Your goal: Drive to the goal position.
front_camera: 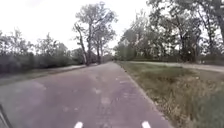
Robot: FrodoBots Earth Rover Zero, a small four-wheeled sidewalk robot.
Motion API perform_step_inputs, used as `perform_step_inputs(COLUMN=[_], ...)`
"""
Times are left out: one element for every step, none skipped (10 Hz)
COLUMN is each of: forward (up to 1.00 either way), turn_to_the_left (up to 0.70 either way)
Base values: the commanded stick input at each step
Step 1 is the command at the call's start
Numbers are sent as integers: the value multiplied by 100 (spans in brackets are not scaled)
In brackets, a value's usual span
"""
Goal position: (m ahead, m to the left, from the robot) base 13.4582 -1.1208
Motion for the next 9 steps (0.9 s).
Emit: perform_step_inputs(forward=[100,100,100,100,100,100,100,100,100], turn_to_the_left=[0,0,0,0,0,0,0,0,0])
